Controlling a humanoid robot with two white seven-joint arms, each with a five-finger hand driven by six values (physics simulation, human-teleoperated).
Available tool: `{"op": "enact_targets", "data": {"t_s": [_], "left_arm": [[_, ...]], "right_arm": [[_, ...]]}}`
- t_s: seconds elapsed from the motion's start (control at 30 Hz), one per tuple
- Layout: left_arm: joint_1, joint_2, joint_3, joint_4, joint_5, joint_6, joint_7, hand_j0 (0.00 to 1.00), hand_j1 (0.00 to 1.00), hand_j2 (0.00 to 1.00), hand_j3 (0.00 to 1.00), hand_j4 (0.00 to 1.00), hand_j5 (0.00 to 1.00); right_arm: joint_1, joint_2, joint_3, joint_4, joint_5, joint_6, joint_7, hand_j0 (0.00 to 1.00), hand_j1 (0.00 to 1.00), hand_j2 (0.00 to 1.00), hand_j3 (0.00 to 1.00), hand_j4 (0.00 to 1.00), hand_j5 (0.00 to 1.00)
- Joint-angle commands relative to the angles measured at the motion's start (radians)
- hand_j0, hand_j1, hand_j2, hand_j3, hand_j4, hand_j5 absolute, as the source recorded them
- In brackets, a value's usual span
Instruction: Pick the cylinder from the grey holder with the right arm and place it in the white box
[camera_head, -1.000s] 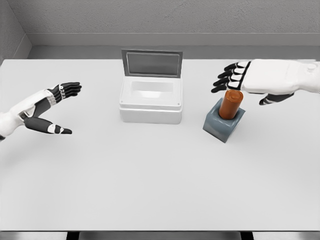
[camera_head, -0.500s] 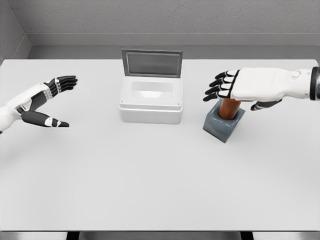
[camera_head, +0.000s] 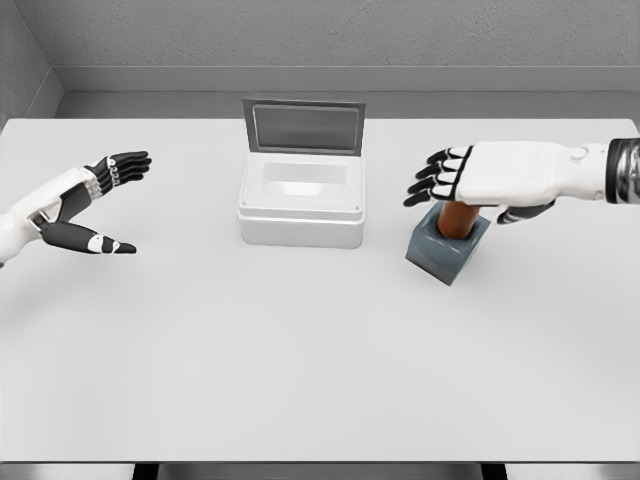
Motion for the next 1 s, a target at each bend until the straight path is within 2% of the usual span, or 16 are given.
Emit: {"op": "enact_targets", "data": {"t_s": [0.0,0.5,0.7,0.97], "left_arm": [[0.002,0.0,0.001,0.0,0.007,0.001,0.0,1.0,1.0,1.0,1.0,1.0,1.0],[0.002,-0.007,-0.002,-0.001,0.005,0.001,0.0,1.0,1.0,1.0,1.0,1.0,1.0],[0.002,-0.009,-0.002,-0.001,0.005,0.001,0.0,1.0,1.0,1.0,1.0,1.0,1.0],[0.002,-0.009,-0.002,-0.003,0.005,0.001,0.0,1.0,1.0,1.0,1.0,1.0,1.0]], "right_arm": [[0.0,0.013,0.0,0.029,0.0,0.003,0.0,1.0,1.0,1.0,1.0,1.0,1.0],[0.002,0.037,0.029,0.037,0.034,0.003,0.0,1.0,1.0,1.0,1.0,1.0,1.0],[-0.003,0.054,0.029,0.083,0.037,0.003,0.0,1.0,1.0,1.0,1.0,1.0,1.0],[-0.002,0.073,0.044,0.103,0.053,0.003,0.0,1.0,1.0,1.0,1.0,1.0,1.0]]}}
